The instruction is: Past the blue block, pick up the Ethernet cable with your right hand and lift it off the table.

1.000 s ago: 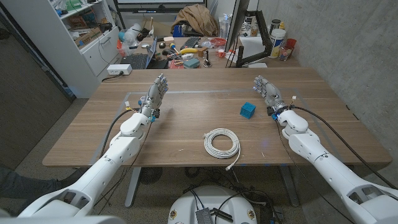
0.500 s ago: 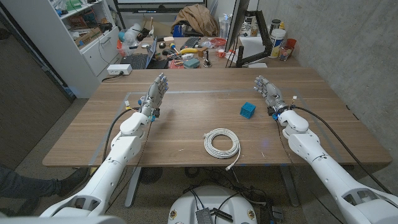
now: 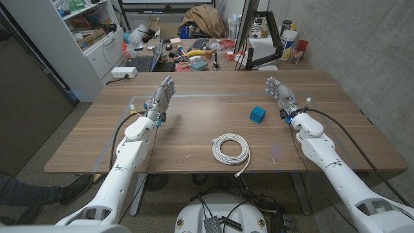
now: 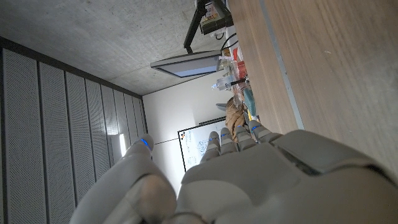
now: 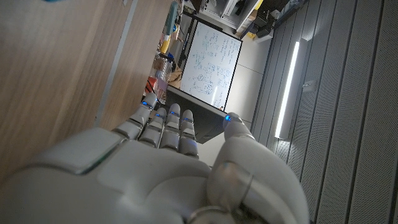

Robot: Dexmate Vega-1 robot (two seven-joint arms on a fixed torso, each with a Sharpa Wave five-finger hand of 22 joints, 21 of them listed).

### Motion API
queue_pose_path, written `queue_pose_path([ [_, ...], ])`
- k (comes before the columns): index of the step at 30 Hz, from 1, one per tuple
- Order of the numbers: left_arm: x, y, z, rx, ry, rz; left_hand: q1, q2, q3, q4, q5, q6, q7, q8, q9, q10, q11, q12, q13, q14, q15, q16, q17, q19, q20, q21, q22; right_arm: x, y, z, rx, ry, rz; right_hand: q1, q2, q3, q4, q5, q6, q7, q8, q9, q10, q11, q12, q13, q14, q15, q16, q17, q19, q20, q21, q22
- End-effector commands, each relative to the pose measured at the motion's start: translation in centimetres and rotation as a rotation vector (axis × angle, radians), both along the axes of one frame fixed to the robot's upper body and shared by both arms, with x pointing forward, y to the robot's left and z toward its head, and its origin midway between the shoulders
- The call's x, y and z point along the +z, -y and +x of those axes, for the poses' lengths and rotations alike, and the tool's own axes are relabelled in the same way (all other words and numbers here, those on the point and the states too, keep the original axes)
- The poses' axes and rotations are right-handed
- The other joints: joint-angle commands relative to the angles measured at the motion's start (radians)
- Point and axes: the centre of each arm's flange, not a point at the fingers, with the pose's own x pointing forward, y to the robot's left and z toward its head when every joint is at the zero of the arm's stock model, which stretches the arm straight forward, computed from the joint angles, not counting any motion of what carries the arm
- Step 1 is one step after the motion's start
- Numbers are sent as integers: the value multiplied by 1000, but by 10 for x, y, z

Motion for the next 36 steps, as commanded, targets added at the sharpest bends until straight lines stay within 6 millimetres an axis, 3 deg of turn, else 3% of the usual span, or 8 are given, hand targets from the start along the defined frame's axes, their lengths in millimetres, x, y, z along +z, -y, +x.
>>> queue_pose_path([
  [1, -1, -1, -2, 8, -7, 2, 9, 0, -2, -4, 8, 5, 1, 4, 6, -1, 2, 7, 3, -2, 2, 6, 5, -4, -49, -4, 2, 1, 0, -2, 10, 30, -7, 4, 3, 6, -1, 5, -8, -9, -2, 3, 4, -5, 5, 5, 10, 1, 11, 4, 12, -1, -3, 4],
  [16, -2, -2, -6, 22, -12, 2, 10, 3, -5, -4, 9, 10, 3, 4, 6, -2, 3, 6, 4, -7, 7, 3, 5, -7, -46, -11, 2, 3, 6, -11, 19, 95, -27, -1, -1, 3, 0, 5, -2, -13, 2, 4, 11, -6, 8, 5, 28, -7, 16, 4, 27, -3, -6, 4],
  [21, -5, -3, -8, 27, -15, 2, 11, 4, -6, -4, 9, 11, 2, 4, 6, -3, 3, 6, 4, -9, 8, 2, 5, -9, -45, -14, 2, 4, 7, -15, 21, 118, -31, -1, -5, 3, -4, 6, 0, -15, 3, 4, 14, -10, 9, 6, 51, -15, 20, 3, 60, -1, -2, 3],
  [31, -2, -4, -14, 32, -8, 12, 11, 5, -9, -5, 9, 11, 4, 4, 6, -5, 2, 5, 4, -13, 8, 1, 5, -11, -45, -19, 3, 6, 7, -23, 16, 181, -46, 3, -8, 4, -9, 7, 13, -19, 8, 5, 13, -10, 9, 6, 59, -18, 20, 2, 65, -3, -7, 3],
  [36, -3, -3, -14, 33, -16, 19, 11, 6, -10, -5, 9, 11, 4, 3, 6, -5, 1, 5, 4, -14, 9, 1, 5, -11, -46, -21, 3, 5, 7, -27, 10, 225, -75, 3, -22, 0, -16, 9, 34, -30, 14, 5, 13, -10, 8, 7, 84, -32, 24, 2, 92, -13, -7, 2],
])
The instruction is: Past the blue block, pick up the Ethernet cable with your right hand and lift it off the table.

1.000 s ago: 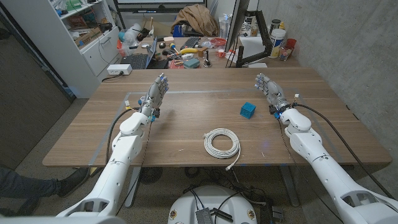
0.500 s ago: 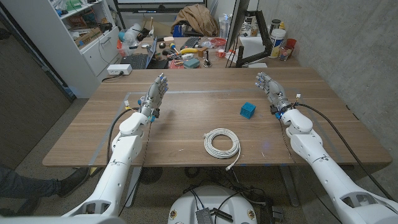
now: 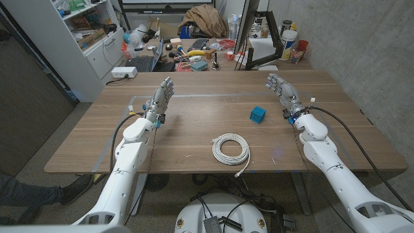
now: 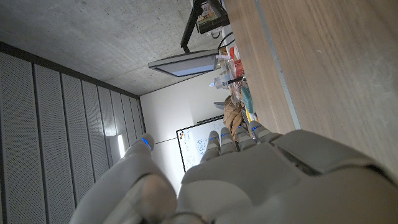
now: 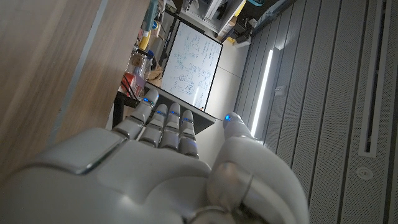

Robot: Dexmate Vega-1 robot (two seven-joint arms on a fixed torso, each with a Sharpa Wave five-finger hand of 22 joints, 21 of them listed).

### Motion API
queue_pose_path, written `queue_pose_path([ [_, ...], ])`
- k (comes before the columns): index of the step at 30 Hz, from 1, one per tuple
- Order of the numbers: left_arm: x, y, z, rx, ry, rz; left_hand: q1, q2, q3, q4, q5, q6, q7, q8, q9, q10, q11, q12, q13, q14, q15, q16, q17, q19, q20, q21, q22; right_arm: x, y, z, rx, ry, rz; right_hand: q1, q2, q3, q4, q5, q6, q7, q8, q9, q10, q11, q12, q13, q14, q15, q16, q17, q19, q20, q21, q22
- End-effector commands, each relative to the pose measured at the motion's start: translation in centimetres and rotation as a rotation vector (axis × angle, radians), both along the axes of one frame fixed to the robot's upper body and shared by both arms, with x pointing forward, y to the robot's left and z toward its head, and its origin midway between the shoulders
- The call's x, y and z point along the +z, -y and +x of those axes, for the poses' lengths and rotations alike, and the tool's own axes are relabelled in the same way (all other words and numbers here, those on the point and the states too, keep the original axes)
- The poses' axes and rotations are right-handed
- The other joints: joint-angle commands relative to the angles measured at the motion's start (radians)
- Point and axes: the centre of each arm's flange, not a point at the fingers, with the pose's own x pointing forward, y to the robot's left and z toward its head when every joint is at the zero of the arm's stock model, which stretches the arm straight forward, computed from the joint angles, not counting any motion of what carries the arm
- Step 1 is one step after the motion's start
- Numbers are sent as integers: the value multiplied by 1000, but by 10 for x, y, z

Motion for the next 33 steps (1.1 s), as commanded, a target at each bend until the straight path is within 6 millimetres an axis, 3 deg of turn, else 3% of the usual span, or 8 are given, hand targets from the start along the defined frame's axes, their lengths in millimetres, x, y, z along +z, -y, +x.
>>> queue_pose_path([
  [1, -1, 1, -2, 4, -9, 11, 8, 2, -3, 2, 3, 2, 2, 3, 1, -5, 3, 1, 4, -8, 4, 1, 5, -11, -46, -3, 3, -1, 0, -9, -9, 86, -28, 1, -22, -2, -9, 5, 21, -2, 7, 5, 7, -4, 8, 2, 23, -8, 10, 2, 23, -11, -5, 2],
  [2, -1, 1, -2, 6, -9, 13, 8, 2, -4, 2, 3, 3, 3, 3, 1, -5, 4, 1, 4, -8, 3, 2, 5, -11, -46, -3, 3, -1, 0, -10, -9, 92, -26, -1, -32, -5, -13, 8, 22, -2, 6, 5, 50, -16, 24, 4, 24, -9, 6, 2, 26, -11, -13, 2],
  [33, -2, -3, -9, 21, -23, 23, 9, 5, -10, 2, 4, 3, 2, 2, 1, -4, 4, 2, 4, -7, 3, 3, 5, -9, -44, -13, 3, 1, 3, -34, -43, 205, -64, -10, -48, -11, -17, 18, 75, -27, 17, 6, 104, -24, 39, 4, 63, -24, 8, 3, 47, -12, -36, 2],
])
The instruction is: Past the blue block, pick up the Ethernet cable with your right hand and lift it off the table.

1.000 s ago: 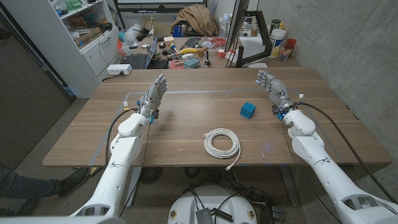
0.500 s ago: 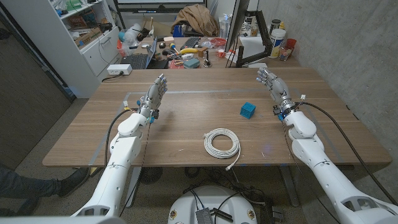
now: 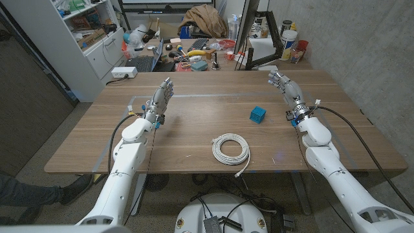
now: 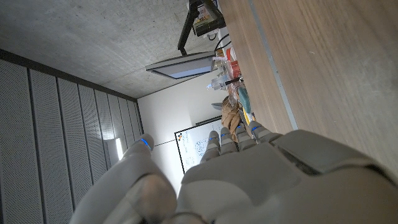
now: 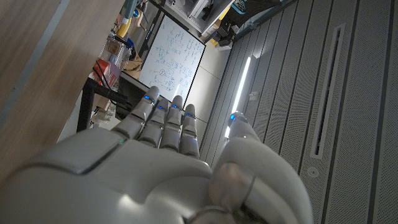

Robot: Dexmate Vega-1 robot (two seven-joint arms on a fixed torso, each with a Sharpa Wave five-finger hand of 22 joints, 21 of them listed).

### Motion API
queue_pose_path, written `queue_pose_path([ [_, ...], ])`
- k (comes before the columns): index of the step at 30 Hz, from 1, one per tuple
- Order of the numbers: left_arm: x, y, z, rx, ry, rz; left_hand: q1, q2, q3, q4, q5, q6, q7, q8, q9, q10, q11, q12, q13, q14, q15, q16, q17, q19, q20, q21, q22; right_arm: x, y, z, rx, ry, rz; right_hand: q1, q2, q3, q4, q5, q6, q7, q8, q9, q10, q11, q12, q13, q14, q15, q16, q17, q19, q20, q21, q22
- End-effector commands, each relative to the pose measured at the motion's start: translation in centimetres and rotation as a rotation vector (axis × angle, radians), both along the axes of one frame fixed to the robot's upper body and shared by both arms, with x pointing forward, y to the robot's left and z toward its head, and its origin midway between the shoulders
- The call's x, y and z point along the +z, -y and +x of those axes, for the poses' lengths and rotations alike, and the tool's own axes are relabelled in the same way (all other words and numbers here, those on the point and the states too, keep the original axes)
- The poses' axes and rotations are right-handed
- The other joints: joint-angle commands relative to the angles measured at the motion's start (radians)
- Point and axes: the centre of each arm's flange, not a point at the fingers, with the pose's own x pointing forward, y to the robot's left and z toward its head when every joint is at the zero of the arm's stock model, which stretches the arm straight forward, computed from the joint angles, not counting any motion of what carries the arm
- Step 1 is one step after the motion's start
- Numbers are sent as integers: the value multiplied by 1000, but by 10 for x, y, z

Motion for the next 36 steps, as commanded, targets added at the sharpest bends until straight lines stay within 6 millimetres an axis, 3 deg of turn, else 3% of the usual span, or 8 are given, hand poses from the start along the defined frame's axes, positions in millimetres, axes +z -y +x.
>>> queue_pose_path([
  [1, -1, -2, -2, 7, -9, 3, 9, 5, -3, 1, 4, 3, 2, 2, 2, -3, 3, 2, 4, -7, 2, 3, 5, -9, -44, -6, 4, 2, -1, -11, -11, 59, -14, 1, -16, -1, -7, 7, 13, -4, 9, 1, 17, -3, 4, 4, 11, -1, 3, 3, 16, -13, -4, 2],
  [6, -3, -3, -2, 3, -15, -6, 9, 6, -5, 1, 4, 4, 2, 1, 2, -3, 1, 2, 4, -7, 2, 3, 5, -10, -43, -8, 4, -1, 2, -14, -25, 80, 4, -9, -24, -7, -5, 11, 41, -21, 16, 2, 37, -8, 9, 5, 32, -14, 7, 4, 28, -18, -11, 2],
  [21, 1, -2, -5, 9, -14, 5, 10, 7, -8, 0, 4, 5, 2, 2, 2, -1, 3, 3, 4, -6, 2, 3, 5, -9, -41, -13, 4, -6, 14, -33, -75, 117, -23, -26, -34, -16, 1, 19, 67, -28, 18, 3, 61, -26, 14, 6, 54, -24, 7, 4, 43, -24, -23, 3],
  [36, -2, 5, -1, 2, -24, 13, 11, 9, -12, 0, 5, 6, 2, 1, 2, -2, 2, 2, 5, -6, 2, 3, 5, -7, -39, -17, 4, -14, 18, -44, -92, 138, -39, -35, -37, -19, 3, 24, 77, -35, 18, 3, 71, -24, 15, 6, 65, -30, 6, 4, 51, -27, -31, 3],
])
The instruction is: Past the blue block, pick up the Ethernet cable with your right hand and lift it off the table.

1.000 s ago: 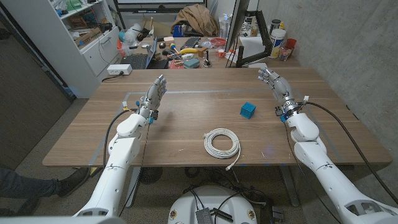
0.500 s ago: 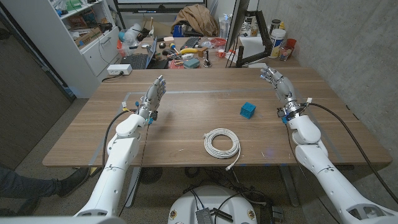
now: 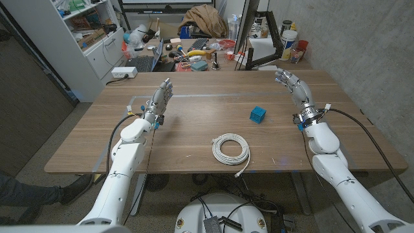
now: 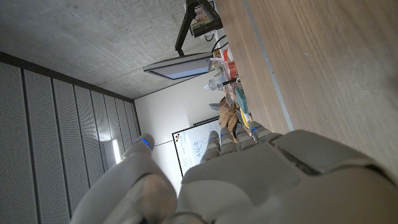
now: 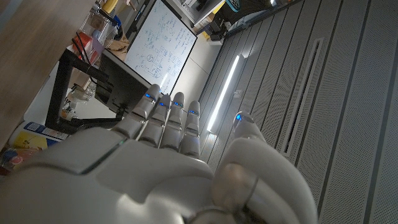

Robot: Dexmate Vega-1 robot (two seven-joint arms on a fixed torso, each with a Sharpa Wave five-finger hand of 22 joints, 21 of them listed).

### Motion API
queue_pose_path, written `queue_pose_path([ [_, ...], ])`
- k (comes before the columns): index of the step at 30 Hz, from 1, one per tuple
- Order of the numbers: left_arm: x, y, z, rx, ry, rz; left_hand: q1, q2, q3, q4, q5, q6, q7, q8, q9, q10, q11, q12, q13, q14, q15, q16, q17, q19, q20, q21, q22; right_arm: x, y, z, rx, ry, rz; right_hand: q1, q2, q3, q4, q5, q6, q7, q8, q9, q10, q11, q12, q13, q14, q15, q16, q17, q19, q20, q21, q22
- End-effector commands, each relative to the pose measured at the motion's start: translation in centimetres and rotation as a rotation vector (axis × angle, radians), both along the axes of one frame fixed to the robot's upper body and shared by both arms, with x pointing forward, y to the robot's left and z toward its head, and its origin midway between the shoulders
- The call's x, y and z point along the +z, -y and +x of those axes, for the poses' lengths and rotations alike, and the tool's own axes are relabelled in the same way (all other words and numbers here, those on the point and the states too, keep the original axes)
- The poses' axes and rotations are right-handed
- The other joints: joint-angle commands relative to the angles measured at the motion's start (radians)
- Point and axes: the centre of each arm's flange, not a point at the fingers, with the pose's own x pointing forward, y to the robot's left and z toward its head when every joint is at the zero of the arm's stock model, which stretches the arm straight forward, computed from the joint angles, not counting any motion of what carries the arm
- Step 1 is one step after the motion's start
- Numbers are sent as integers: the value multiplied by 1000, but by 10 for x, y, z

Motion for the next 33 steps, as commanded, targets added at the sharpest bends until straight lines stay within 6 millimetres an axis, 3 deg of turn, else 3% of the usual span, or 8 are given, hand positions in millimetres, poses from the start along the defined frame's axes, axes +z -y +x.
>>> queue_pose_path([
  [1, -1, 5, 2, -2, -6, 8, 5, 4, -6, -1, 5, 6, 1, 1, 2, -1, 4, 2, 5, -6, 2, 3, 5, -7, -39, -3, 4, -7, 3, -9, -18, 24, -16, -11, -5, -1, 2, 10, 13, -5, 4, 3, 9, -1, 6, 2, 13, -24, 6, 5, 12, -23, -4, 3],
  [33, 0, 7, 4, -7, -9, 17, 7, 8, -14, -2, 5, 9, 2, 1, 2, -2, 5, 2, 5, -5, 2, 3, 6, -6, -37, -14, 5, -16, 2, -33, -67, 74, -63, -25, -8, -6, 6, 23, 28, -10, -1, 3, 27, -7, 5, 2, 30, -29, 1, 4, 23, -25, -27, 3],
])
